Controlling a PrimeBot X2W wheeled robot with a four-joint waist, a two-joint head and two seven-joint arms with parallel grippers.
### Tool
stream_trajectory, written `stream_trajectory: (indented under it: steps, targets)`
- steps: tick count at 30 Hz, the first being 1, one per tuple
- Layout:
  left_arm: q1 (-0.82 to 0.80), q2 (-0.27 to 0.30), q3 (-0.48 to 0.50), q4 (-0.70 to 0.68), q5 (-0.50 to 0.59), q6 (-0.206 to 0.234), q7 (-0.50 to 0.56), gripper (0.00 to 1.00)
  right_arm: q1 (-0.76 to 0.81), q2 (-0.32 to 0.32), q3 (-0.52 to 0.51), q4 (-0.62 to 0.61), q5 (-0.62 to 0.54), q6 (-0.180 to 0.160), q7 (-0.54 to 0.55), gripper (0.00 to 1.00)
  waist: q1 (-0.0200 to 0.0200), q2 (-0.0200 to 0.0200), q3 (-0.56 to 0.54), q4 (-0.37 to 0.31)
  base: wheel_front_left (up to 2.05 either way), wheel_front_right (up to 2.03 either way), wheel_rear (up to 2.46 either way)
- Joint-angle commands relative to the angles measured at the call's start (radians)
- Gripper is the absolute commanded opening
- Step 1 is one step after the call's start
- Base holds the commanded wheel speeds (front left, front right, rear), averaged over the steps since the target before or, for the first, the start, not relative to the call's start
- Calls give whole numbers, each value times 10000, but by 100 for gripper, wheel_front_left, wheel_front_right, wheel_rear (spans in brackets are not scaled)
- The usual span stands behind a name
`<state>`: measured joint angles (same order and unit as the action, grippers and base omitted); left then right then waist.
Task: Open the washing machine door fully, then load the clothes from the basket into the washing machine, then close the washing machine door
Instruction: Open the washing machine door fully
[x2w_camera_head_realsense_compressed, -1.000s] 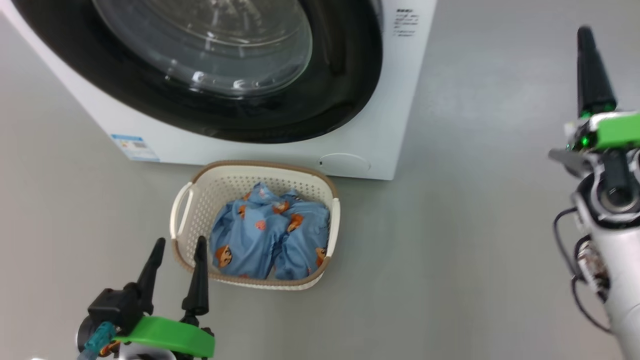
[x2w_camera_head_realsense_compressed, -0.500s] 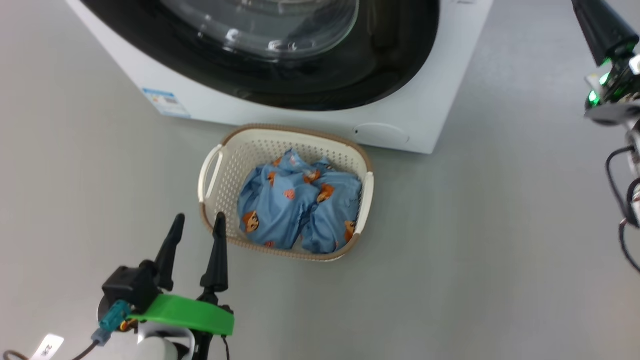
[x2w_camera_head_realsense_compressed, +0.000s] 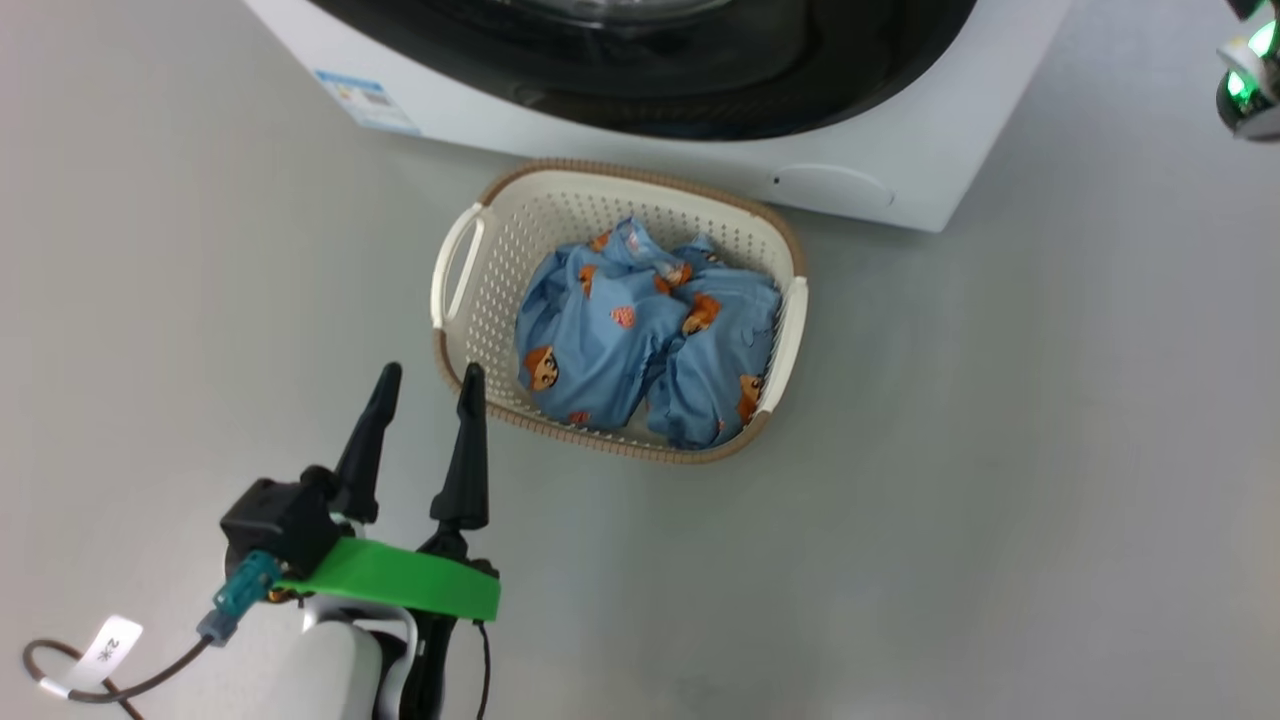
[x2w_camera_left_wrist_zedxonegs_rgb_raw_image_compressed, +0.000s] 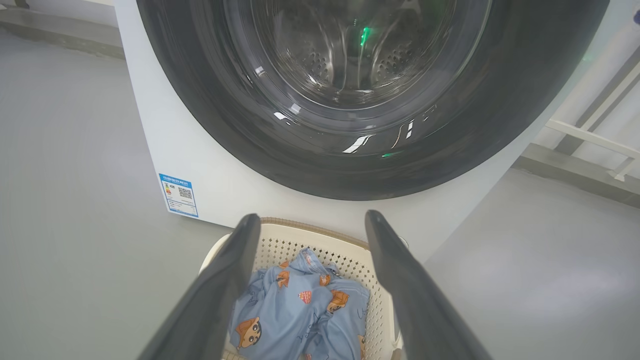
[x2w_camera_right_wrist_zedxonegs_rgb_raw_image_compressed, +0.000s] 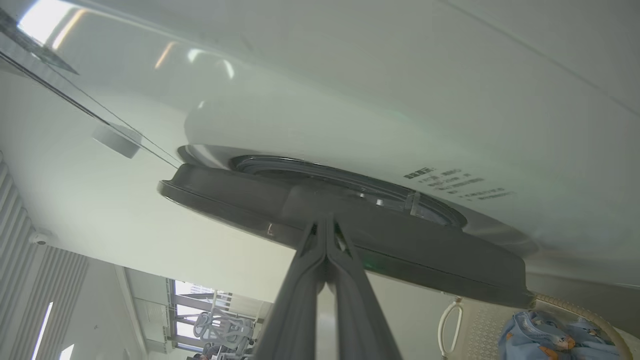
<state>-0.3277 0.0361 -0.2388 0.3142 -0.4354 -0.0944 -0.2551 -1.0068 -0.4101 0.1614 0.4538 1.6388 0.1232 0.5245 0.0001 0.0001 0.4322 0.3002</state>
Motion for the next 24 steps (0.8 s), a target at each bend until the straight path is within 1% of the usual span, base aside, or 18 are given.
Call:
stream_trajectory:
  steps: [1,10,24]
  targets:
    - [-192,141,224,-321,-85,86,-67,100,-263,36,115,-189,85,75,175,0,-1,-1,335,219,0,0,0]
    - [-534,141,-149,-465,-431,170,-67,100,-1273,225,385,184,-223,75,719,0,-1,-1,939,470,0,0,0]
    - [-711,141,-330,-598,-737,258,-67,100,-1941,370,591,432,-604,75,851,0,-1,-1,1287,718,0,0,0]
